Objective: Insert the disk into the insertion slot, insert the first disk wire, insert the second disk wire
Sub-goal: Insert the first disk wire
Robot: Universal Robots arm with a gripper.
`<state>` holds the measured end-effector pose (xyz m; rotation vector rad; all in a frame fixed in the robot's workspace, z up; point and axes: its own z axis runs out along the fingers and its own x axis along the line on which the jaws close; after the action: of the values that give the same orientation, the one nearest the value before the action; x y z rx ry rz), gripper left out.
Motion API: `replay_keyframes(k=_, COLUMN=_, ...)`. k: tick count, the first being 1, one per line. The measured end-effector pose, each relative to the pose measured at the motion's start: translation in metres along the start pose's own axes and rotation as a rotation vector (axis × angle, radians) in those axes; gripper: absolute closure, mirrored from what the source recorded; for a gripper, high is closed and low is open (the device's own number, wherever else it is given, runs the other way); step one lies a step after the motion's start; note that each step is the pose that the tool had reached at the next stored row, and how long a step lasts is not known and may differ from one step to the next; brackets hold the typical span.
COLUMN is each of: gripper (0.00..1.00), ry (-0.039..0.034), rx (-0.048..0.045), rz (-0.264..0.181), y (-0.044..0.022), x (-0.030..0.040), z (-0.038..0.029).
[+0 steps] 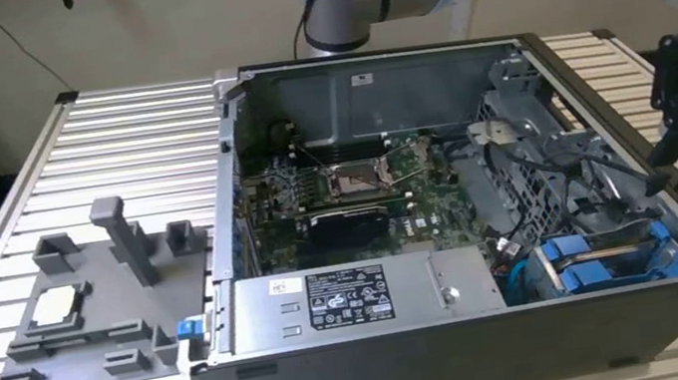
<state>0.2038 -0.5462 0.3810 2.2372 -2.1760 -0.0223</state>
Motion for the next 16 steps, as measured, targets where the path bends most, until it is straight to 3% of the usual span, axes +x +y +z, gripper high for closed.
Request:
replay_keyframes(k=2, gripper=0.60, ry=0.0006, rx=0.0069, rz=-0.027, y=0.0000, x=-0.0001, z=0.0002)
replay_keyframes(k=5, gripper=0.60, ry=0.0024, rx=0.0392, rz=-0.046, y=0.0002, x=-0.0001, z=0.0010)
replay_keyframes(k=7, gripper=0.60, ry=0.0031, rx=0.0520, rz=-0.053, y=0.0015, x=-0.0004, z=0.0022)
replay_keyframes(k=12, gripper=0.60, ry=0.0043, rx=0.0723, rz=-0.063, y=0.0091, x=-0.0017, z=0.0057)
replay_keyframes(k=16, gripper=0.60, ry=0.0048, rx=0.0827, rz=-0.068, y=0.0162, x=-0.0030, z=0.0092)
